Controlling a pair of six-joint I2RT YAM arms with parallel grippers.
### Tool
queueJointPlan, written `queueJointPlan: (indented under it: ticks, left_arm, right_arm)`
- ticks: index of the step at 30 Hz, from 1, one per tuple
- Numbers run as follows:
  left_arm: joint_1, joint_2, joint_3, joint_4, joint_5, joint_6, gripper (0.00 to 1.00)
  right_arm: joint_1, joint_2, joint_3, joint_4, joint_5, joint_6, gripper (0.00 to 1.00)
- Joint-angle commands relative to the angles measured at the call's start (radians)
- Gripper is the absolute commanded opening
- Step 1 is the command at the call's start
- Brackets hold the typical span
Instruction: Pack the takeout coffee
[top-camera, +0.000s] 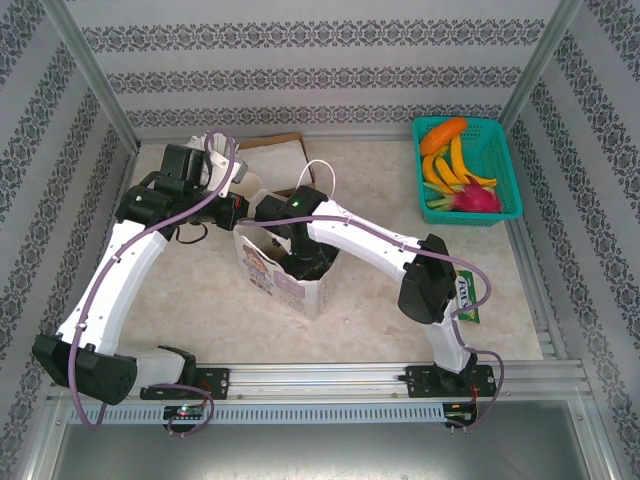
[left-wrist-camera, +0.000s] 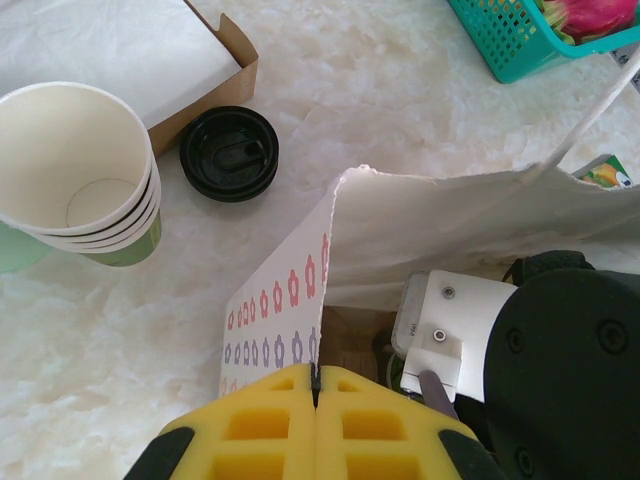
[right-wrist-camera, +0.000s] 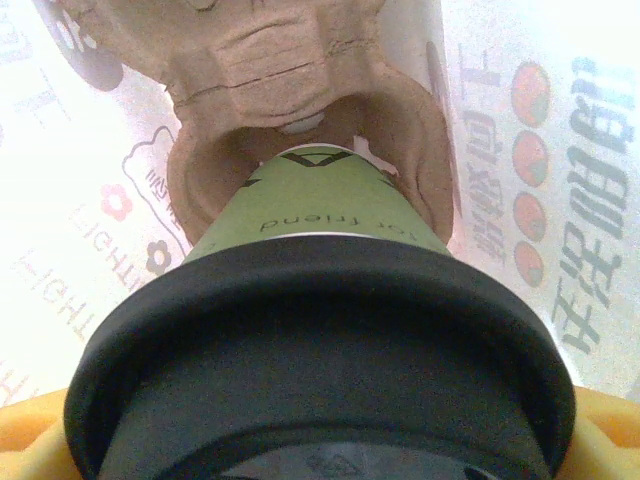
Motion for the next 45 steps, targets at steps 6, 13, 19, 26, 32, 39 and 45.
queueJointPlan:
  ticks: [6,13,19,26,32,39,45]
  left_arm:
    - [-0.010,-0.009,-0.007,0.038,0.021,-0.005,0.00]
    - [-0.009,-0.008,-0.010,0.039,0.023,-0.005,0.00]
    - [-0.009,-0.010,-0.010,0.039,0.023,-0.006,0.00]
    - [-0.008,-0.007,-0.011,0.037,0.026,-0.004,0.00]
    - [-0.009,-0.006,-0.007,0.037,0.028,-0.006,0.00]
    - [-0.009,-0.009,-0.007,0.035,0.029,-0.007,0.00]
    - [-0.009,-0.009,-0.014,0.042,0.033,-0.011,0.00]
  right_arm:
    - [-0.015,-0.010,0.025,-0.037,-0.024,0.002,0.68]
    - [-0.021,-0.002,0.016,-0.022,-0.031,-0.005,0.67]
    - [-0.022,0.005,0.016,-0.016,-0.038,-0.030,0.67]
    - [-0.033,0.016,0.022,-0.017,-0.035,-0.071,0.67]
    - [-0.038,0.027,0.024,-0.019,-0.046,-0.101,0.67]
    - [-0.045,0.036,0.038,-0.019,-0.038,-0.114,0.67]
    - [-0.047,0.029,0.029,-0.006,-0.018,-0.108,0.67]
